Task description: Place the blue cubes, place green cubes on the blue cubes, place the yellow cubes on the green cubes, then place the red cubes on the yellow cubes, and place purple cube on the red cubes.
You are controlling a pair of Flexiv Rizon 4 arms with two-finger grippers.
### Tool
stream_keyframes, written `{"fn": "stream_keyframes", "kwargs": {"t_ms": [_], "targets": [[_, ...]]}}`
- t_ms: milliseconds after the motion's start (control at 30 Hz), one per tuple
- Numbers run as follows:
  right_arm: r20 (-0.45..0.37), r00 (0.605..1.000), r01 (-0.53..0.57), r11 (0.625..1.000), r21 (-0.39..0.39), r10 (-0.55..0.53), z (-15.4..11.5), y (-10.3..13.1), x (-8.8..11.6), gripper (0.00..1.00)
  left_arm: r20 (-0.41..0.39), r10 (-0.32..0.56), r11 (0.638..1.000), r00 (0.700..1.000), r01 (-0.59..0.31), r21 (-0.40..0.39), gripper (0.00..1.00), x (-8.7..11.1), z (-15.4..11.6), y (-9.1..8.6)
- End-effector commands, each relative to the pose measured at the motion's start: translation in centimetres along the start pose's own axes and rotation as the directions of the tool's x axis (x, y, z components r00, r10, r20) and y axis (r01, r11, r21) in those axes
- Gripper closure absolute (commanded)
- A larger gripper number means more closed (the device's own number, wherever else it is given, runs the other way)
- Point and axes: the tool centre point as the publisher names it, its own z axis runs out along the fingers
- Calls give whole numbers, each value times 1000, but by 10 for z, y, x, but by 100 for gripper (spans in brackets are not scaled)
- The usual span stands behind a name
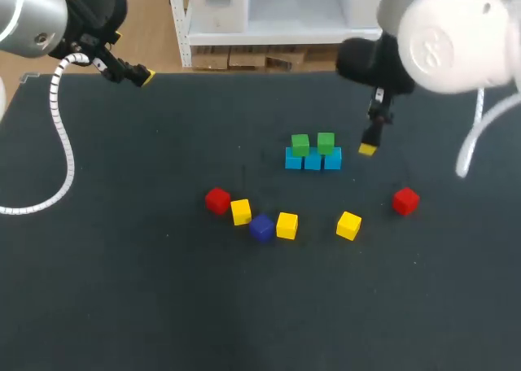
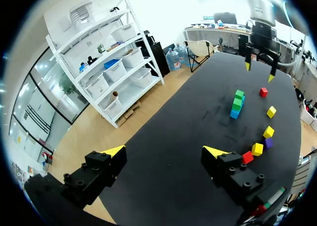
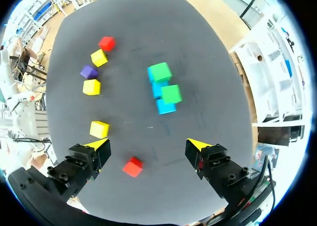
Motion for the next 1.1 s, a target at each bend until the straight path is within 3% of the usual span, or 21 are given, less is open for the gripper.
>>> {"fn": "stream_keyframes", "kwargs": {"t_ms": [33,200,467,567,900,1100], "targets": [[36,999,-5,996,86,2,7,31,8,0,5,3,1000,1000,-3,4,0,1,0,1],[35,999,9,997,75,-11,11,55,12,0,5,3,1000,1000,-3,4,0,1,0,1],[-7,1000,9,992,124,-9,20,80,15,0,5,3,1000,1000,-3,4,0,1,0,1],[-7,1000,-1,995,98,1,28,87,15,0,5,3,1000,1000,-3,4,0,1,0,1],[-33,999,-17,999,50,19,64,91,16,0,5,3,1000,1000,-3,4,0,1,0,1],[-35,999,-13,999,43,15,70,91,14,0,5,3,1000,1000,-3,4,0,1,0,1]]}}
